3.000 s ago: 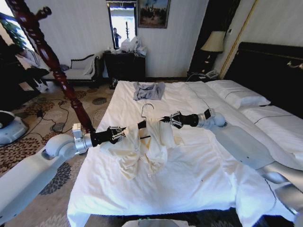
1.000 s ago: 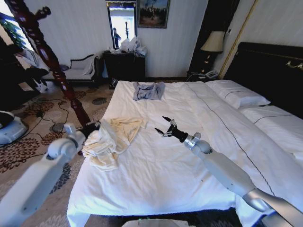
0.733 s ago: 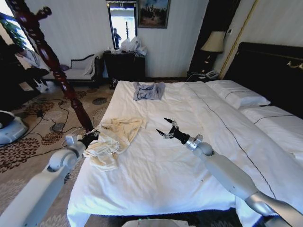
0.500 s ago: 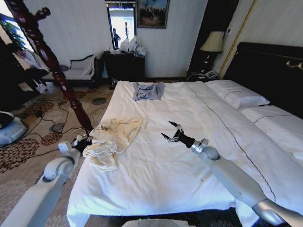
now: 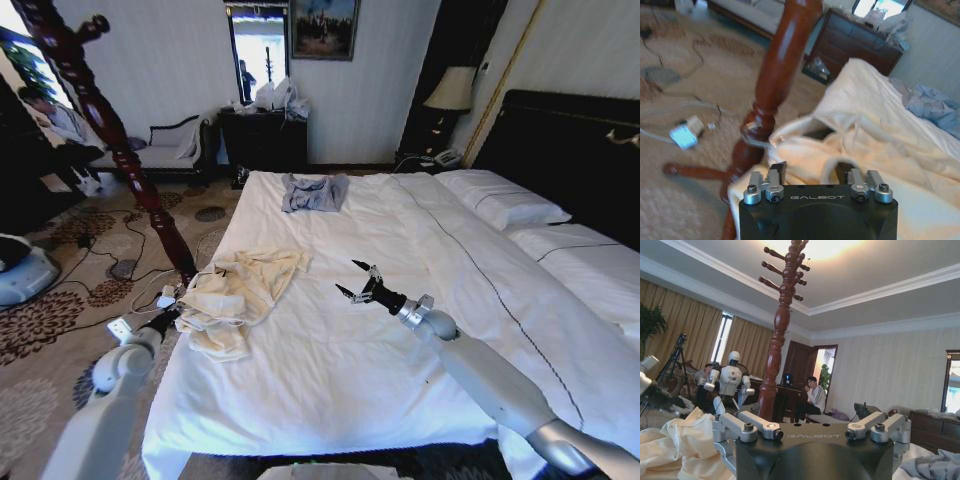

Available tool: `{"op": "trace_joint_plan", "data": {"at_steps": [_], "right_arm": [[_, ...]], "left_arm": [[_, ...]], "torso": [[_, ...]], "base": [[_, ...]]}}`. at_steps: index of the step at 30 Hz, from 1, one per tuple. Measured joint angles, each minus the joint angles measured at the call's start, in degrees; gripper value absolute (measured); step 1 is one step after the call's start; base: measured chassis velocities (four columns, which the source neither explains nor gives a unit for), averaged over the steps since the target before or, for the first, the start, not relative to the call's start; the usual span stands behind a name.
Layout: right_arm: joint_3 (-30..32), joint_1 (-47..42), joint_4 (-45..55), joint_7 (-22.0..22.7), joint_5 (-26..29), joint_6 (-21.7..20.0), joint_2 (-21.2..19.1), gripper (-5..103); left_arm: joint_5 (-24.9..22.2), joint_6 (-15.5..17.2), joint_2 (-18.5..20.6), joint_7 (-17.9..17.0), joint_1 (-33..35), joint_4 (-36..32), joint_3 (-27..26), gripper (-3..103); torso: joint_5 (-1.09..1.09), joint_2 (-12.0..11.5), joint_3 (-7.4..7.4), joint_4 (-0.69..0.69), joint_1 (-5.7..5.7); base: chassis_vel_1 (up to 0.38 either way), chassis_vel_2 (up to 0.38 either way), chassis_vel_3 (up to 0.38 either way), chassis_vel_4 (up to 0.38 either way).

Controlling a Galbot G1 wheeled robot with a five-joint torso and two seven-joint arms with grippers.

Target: Pick up the clothes from the bed and hang them on the clothes hanger.

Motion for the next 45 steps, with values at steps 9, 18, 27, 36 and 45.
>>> {"op": "trace_joint_plan", "data": {"at_steps": [9,18,27,36,45], "right_arm": [[1.1,-1.7,0.4,0.2,-0.5,0.1,-1.2,100],[1.3,-2.1,0.4,0.1,-0.9,0.4,-1.3,100],[1.5,-2.0,0.1,0.0,-0.5,1.2,-2.7,100],[1.6,-1.8,-0.6,-0.1,-0.3,1.6,-2.9,100],[0.9,-1.3,-0.8,-0.1,-0.3,1.7,-2.7,100]], "left_arm": [[-0.7,-0.4,-4.1,1.6,-3.4,5.3,1.0,95],[-2.4,-0.1,-5.7,1.4,-8.2,10.2,1.8,100],[-5.6,2.3,-7.4,-0.6,-11.4,14.1,1.9,98],[-6.5,2.1,-7.4,0.3,-11.5,14.2,1.4,80],[-11.9,4.2,-5.9,0.4,-11.4,13.3,0.7,52]], "torso": [[0.00,0.0,-0.01,0.01,0.00],[0.01,0.0,0.00,0.02,-0.01],[0.03,0.0,-0.01,0.04,-0.01],[-0.01,0.0,0.00,0.00,-0.01],[-0.04,0.0,0.00,-0.02,-0.01]], "base": [[0.000,0.000,0.000,0.000],[0.000,0.000,0.000,0.000],[0.000,0.000,0.000,0.000],[0.000,0.000,0.000,0.000],[0.000,0.000,0.000,0.000]]}}
